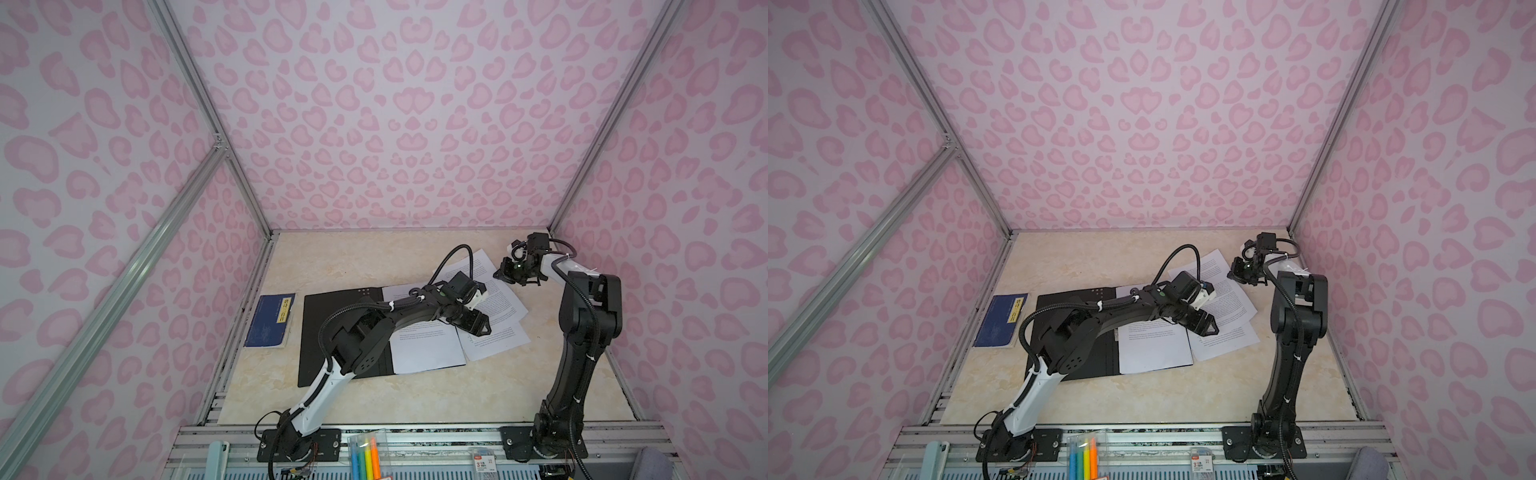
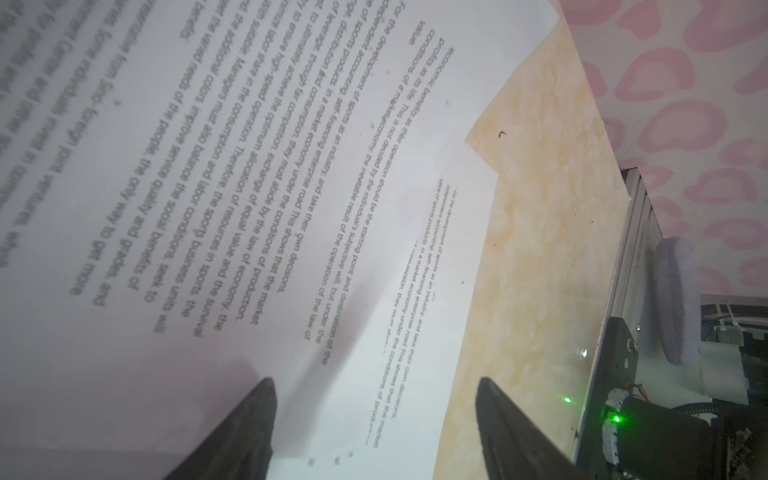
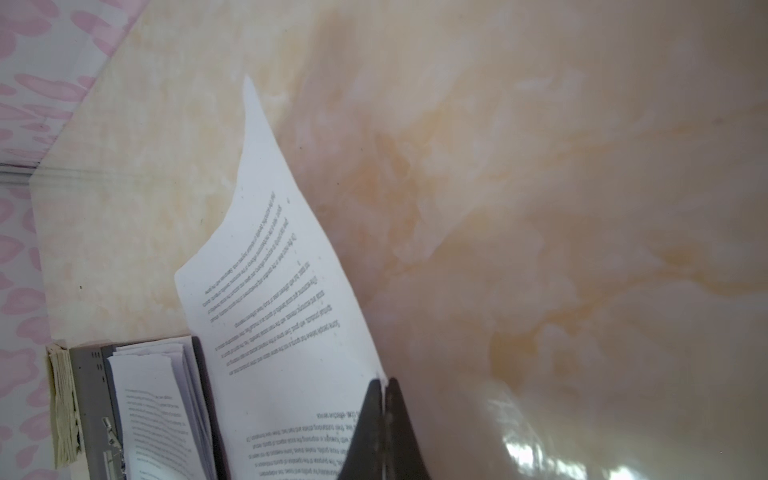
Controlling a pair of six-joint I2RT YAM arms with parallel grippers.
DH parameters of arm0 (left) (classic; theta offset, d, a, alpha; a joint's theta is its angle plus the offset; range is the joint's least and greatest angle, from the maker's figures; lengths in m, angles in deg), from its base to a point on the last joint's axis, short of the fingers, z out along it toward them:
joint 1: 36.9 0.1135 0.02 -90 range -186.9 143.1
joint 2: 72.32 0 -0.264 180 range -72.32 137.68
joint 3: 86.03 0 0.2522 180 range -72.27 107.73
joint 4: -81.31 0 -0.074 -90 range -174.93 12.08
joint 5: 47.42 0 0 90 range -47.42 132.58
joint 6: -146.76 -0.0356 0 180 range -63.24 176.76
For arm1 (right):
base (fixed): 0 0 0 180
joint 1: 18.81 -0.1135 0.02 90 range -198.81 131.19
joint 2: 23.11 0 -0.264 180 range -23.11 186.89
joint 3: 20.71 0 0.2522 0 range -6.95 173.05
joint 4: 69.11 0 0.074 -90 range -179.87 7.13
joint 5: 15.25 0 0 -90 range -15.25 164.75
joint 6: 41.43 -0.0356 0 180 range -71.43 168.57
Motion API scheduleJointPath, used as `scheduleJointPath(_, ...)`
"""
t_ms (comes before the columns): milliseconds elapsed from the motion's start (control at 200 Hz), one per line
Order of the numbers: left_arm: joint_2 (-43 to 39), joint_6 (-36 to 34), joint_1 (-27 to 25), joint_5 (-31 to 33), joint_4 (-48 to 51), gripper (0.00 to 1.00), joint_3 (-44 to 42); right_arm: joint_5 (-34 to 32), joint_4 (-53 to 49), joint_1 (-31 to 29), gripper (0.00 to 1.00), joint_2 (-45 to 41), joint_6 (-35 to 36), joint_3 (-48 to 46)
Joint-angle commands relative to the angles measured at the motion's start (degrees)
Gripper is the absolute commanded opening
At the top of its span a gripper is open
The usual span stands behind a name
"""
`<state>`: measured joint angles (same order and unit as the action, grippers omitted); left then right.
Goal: Put the files into the folder
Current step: 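Lift the gripped text sheet with the right gripper while the left gripper rises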
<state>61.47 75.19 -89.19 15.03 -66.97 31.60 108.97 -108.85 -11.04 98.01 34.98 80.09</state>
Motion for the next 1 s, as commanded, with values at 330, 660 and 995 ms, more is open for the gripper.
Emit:
scheduleJointPath(330,-14.3,-16.0,0.0,2.9,-39.9,0.98,-13.3,-4.0,1.8,2.2,0.00,-12.4,-9.0,-8.7)
scheduleJointPath(660,-21.5,-17.3,-0.7,5.3,-68.5,0.98,-30.9,-3.2,3.3,3.0,0.00,-22.9,-12.0,-14.3)
scheduleJointPath(995,-32.1,-15.9,-0.9,9.1,-79.4,0.98,-47.3,-6.3,3.6,2.7,0.00,-32.9,-12.0,-19.3)
